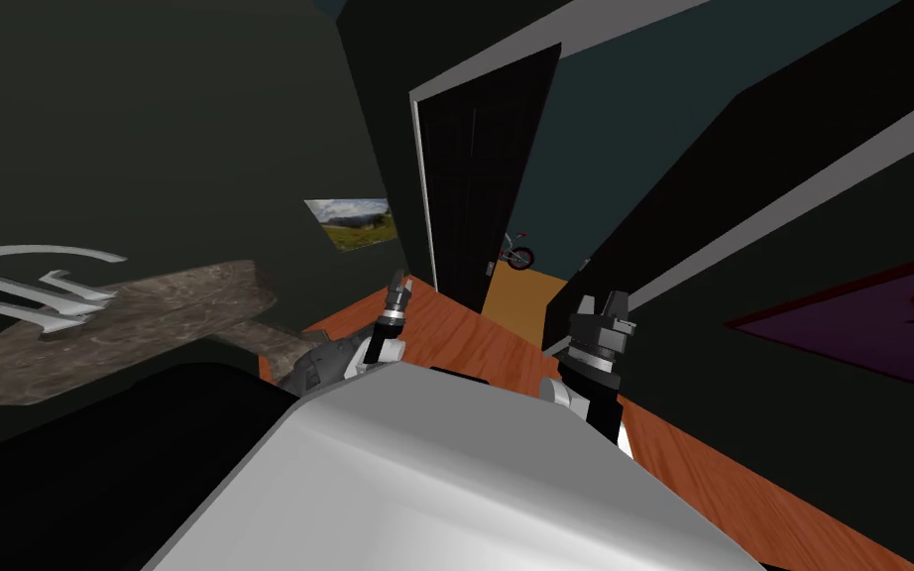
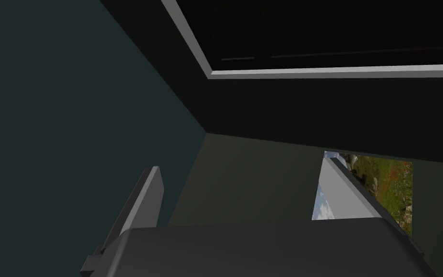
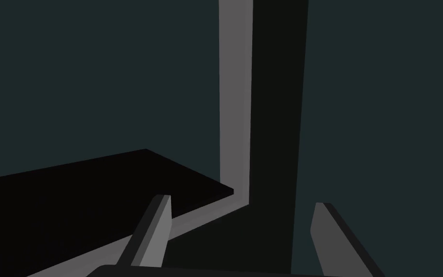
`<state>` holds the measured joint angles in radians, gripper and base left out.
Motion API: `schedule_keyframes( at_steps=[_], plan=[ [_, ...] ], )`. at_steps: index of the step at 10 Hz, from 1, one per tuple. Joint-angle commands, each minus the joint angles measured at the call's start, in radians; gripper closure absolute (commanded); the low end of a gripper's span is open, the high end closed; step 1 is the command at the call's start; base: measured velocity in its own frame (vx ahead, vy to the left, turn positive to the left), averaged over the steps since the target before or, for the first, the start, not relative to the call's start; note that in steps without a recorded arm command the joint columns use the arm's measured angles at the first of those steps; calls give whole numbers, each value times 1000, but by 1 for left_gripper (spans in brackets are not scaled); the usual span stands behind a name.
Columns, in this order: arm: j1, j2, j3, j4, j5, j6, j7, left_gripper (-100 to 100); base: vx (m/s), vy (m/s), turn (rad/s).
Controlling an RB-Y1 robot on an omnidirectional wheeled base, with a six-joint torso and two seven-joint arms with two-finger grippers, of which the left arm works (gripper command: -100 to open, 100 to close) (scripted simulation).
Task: Push the door open
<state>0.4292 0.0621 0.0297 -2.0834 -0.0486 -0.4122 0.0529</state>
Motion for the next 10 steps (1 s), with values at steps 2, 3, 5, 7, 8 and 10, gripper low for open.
schedule_keyframes(
  at_steps=[2, 3, 5, 7, 8, 10],
  plan=[
    [-16, 7, -12, 64, 1, -21, -1, -100, 110, -17, -52],
    [-21, 9, -15, 81, 2, -26, -1, -100, 122, -37, -56],
    [-31, 12, -23, 119, 3, -37, -1, -100, 111, -12, -44],
    [-42, 16, -30, 158, 4, -48, -1, -100, 93, -10, -48],
    [-48, 17, -34, 178, 5, -54, -1, -100, 118, -15, -41],
    [-60, 20, -42, 221, 6, -66, -1, -100, 106, -29, -49]
  ],
)
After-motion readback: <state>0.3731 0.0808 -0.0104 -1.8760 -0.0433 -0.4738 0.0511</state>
